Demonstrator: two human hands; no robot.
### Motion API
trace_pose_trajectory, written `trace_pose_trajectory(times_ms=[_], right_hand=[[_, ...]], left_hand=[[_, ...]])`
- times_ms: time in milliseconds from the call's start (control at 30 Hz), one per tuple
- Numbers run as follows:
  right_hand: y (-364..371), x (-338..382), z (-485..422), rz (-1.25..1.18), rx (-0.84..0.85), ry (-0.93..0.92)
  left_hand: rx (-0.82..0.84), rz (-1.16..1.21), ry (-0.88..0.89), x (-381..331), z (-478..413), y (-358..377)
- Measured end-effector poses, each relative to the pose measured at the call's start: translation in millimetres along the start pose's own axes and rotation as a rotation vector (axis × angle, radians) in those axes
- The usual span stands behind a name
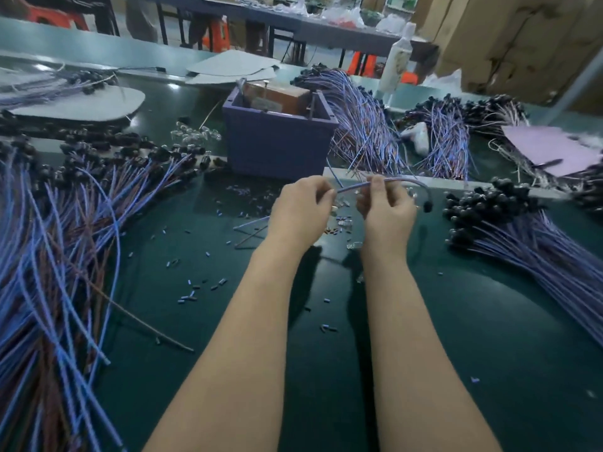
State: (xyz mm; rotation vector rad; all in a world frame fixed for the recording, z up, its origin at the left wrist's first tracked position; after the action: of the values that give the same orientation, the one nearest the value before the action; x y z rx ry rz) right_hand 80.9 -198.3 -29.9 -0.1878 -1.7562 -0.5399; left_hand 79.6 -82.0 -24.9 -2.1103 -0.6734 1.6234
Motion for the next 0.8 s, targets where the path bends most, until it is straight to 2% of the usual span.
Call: trace_pose_trajectory(times_ms=[67, 133, 200, 267, 333, 400, 600, 800], right_hand=[[-8, -3, -5, -0.132, -0.141, 0.042], [-13, -6, -8, -0.201, -0.205, 0.077], [-9, -10, -7, -0.203, -0.144, 0.106], [2, -15, -2, -0.163, -0.012, 0.121], [12, -18, 2, -0.085, 0.097, 0.094], [15, -19, 3, -0.022, 0.138, 0.045], [-5, -12, -9, -0.153, -0.097, -0.02], [-7, -14, -9, -0.125, -0.142, -0.03]], left_hand=[[-0.034, -0.04, -0.061, 11, -1, -3], [-0.067, -0.071, -0.113, 19, -2, -6], [-0.088, -0.059, -0.136, 23, -2, -5], [-0.079, 0.001, -0.118, 22, -1, -2], [-0.048, 0.043, -0.067, 19, -1, 2], [-0.038, 0.062, -0.036, 16, 0, 3], [-0.093, 0.005, -0.126, 28, -1, -5], [-0.109, 0.041, -0.192, 30, -2, -7]])
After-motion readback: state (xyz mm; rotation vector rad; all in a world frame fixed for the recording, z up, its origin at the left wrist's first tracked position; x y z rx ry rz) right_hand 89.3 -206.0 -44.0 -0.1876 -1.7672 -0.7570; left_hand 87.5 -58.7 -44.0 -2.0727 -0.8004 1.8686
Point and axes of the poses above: each hand's wrist, its own z-axis away from the middle knuckle, its own y-axis out of the palm, x = y × z, the point moved 2 cm from there along -z, towards the middle knuckle, and after that the axes turned 3 degrees about x, right-handed, at the moved point
